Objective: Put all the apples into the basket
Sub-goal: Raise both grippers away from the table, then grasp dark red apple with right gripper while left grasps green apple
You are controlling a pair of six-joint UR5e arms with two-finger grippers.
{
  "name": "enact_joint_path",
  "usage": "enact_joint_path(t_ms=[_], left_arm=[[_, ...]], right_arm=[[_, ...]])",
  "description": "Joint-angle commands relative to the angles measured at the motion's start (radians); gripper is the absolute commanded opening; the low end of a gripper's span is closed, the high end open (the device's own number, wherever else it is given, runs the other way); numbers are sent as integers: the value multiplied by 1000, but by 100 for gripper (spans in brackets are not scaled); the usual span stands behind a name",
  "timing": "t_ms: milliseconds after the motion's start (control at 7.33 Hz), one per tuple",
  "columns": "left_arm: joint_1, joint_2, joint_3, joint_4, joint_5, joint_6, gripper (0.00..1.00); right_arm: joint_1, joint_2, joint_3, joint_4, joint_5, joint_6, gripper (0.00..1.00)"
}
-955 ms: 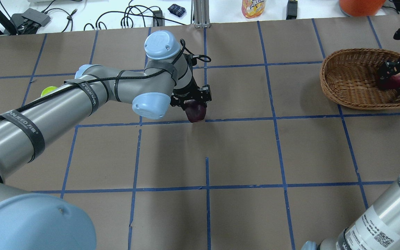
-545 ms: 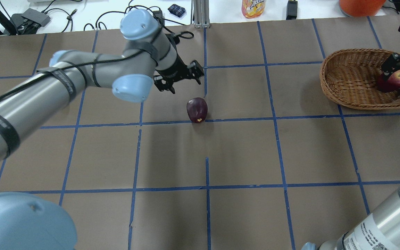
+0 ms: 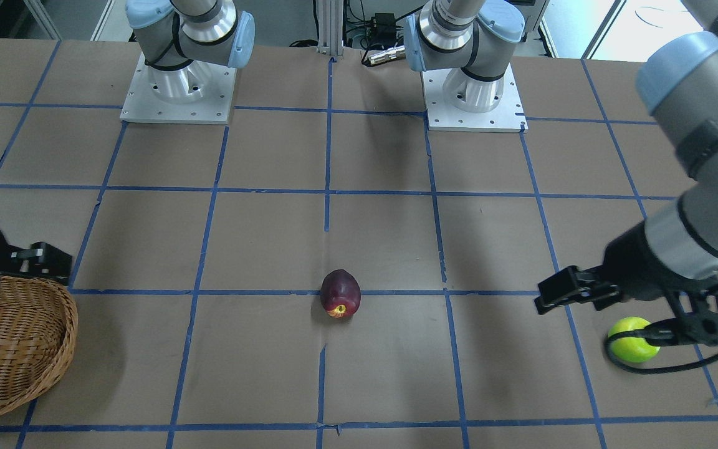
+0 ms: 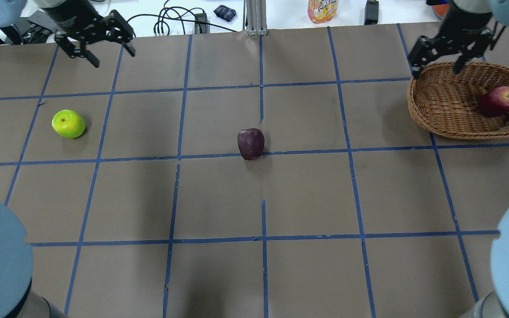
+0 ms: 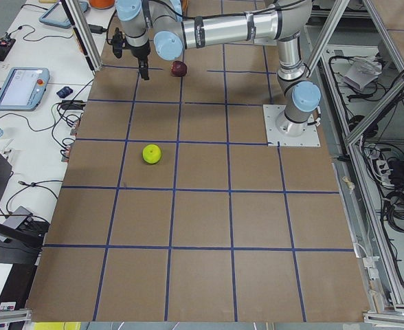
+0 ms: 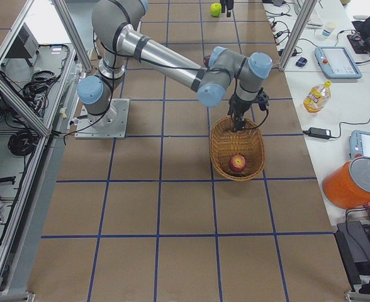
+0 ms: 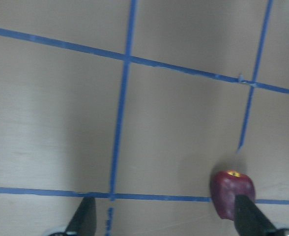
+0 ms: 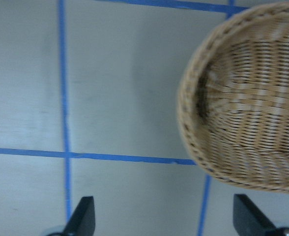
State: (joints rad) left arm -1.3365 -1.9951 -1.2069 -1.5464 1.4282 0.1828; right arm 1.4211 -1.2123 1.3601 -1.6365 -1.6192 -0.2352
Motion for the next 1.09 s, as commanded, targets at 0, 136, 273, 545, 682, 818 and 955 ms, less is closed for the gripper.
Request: enact_joint_path(t_ms=[0,136,273,545,682,818,955], left_arm=[[142,-84,14,97,104,300,100],[172,-140,9,161,116,335,100],[195,-201,6,225,161,340,100],[220,-266,-2,236,156,337,100],[238,-290,-28,267,155,343,100],[252,-306,-55,323,152,339,100],[249,-304,-71,327,153,328,100]], right_arm=[[265,-3,1,0,16,250,100],[345,16,5,-5,50,339,100],[399,52,5,-19,132,420,100],[481,130,10,-153,144,514,100],[513,190,8,-222,142,555,100],[527,235,8,-334,144,621,100],[530,263,10,-345,142,626,100]])
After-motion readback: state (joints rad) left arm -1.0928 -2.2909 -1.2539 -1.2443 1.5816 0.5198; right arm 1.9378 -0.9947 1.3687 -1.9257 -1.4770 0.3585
